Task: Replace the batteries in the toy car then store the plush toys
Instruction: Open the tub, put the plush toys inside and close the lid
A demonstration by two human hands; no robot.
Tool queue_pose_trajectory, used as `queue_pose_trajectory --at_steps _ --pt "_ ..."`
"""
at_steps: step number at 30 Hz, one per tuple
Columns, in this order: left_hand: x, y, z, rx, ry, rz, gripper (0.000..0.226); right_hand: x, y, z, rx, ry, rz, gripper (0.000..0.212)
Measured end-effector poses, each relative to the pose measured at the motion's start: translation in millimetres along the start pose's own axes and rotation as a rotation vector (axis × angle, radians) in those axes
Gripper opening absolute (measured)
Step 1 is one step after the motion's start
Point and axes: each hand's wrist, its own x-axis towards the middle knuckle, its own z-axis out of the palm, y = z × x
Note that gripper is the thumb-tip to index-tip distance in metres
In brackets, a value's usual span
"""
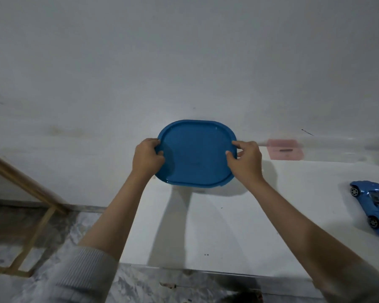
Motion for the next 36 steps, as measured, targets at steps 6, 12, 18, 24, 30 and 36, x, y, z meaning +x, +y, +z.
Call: queue_pose_trajectory --at_steps 6,12,18,24,30,36 --pt "21 -3 29 -0.009 0.075 -0.031 0.036 24 16 16 -0.062 -0.089 -0.001 0.036" --pt "17 -13 41 -0.062 0.125 -0.071 0.041 29 21 21 -0.076 -0.114 -0.051 0.037" --pt "18 -17 47 -0.095 0.143 -0.106 0.042 36 25 24 -0.103 -0.137 -0.075 0.037" --pt "17 -16 46 -0.026 0.120 -0.068 0.042 40 23 21 -0.261 -0.189 -0.105 0.035" --pt "33 -7 41 0.223 -0.026 -0.066 0.033 42 -3 34 -0.711 -0.268 -0.226 0.038" --pt "59 -8 55 0.473 -0.247 0.164 0.062 59 -7 71 -0.739 -0.461 -0.280 0.071"
